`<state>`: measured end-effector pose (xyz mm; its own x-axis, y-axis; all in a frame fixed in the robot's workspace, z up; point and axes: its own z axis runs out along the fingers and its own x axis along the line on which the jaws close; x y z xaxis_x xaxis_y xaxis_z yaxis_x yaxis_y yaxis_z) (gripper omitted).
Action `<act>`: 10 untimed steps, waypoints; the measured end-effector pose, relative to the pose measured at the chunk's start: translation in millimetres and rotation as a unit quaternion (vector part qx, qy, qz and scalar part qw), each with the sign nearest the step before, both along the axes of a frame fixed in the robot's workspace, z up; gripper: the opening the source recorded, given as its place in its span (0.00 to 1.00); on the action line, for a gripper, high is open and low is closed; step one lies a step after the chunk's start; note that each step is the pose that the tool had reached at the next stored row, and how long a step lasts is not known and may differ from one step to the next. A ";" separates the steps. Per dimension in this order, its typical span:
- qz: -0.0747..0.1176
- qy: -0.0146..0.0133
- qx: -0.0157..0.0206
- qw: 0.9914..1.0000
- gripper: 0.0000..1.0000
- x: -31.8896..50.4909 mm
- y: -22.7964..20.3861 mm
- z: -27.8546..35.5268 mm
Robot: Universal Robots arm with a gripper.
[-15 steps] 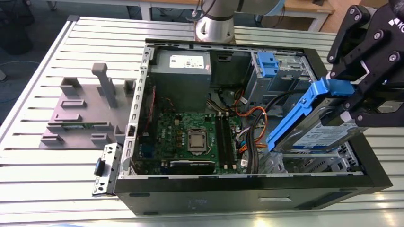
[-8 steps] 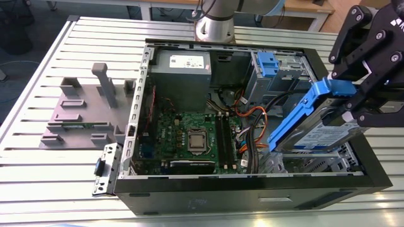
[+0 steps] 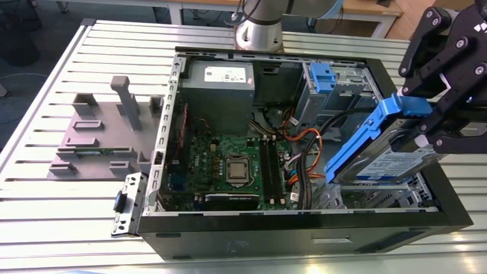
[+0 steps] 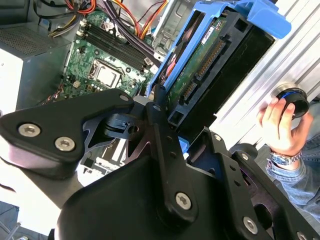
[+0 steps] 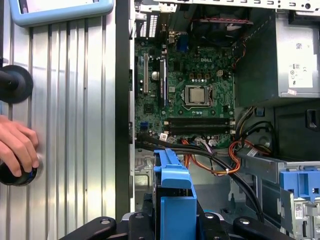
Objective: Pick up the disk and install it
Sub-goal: 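Pick up the disk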
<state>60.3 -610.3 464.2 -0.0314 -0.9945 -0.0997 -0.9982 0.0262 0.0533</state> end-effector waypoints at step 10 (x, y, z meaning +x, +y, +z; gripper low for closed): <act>0.000 0.000 0.000 1.000 0.37 4.7 0.0 -0.5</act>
